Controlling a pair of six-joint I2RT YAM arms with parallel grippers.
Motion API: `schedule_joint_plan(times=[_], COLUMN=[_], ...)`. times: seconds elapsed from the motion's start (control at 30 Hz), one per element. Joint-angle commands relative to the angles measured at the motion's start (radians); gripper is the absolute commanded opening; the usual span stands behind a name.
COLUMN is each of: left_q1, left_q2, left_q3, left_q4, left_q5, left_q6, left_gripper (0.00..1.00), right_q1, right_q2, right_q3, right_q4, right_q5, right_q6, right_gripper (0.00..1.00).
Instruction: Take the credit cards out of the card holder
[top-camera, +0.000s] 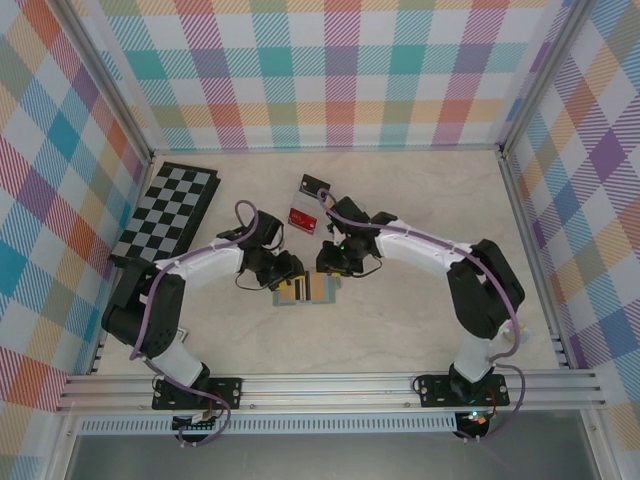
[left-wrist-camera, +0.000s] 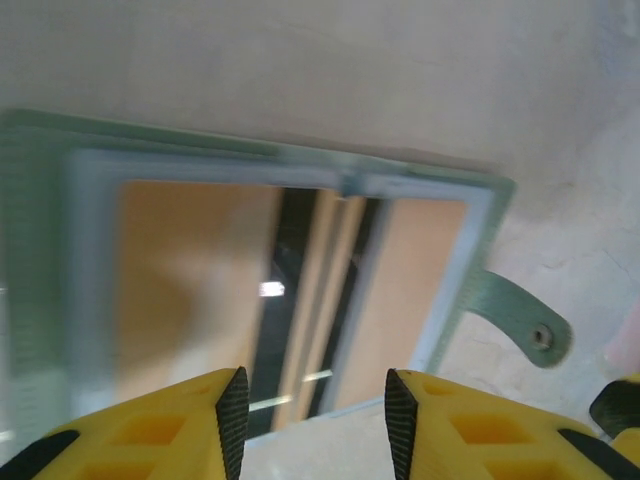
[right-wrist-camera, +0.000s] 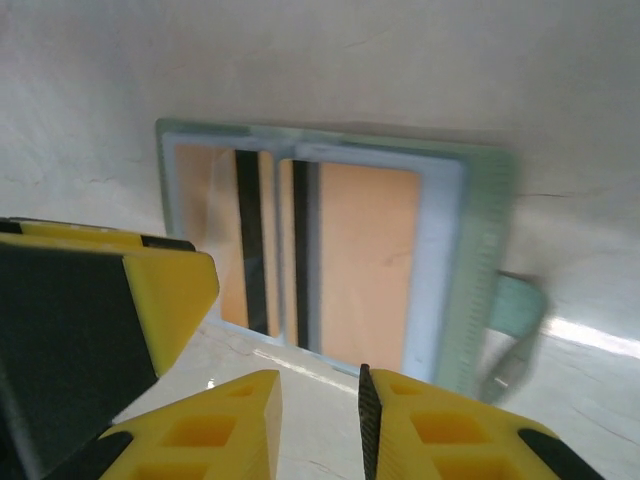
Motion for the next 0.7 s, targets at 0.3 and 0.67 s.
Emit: schedule_joint_plan(times=[0.3,0.67], left_q1=[0.063,0.064], left_q2=[-0.012,0.007], left_q3=[-0.07,-0.088], left_q4=[0.056,0.027], left_q5=[-0.012,-0.076], left_q6=[-0.03,-0.03], left_gripper=[0.22,0.19], right_q1=[0.015,0.015], right_q2=[0.181,0.27], right_q3=[0.1,0.157], right_q4=[0.131,0.099], right_q5=[-0.207,-0.211], right_q6=[0.004,-0.011], right_gripper=[0.26,0.26])
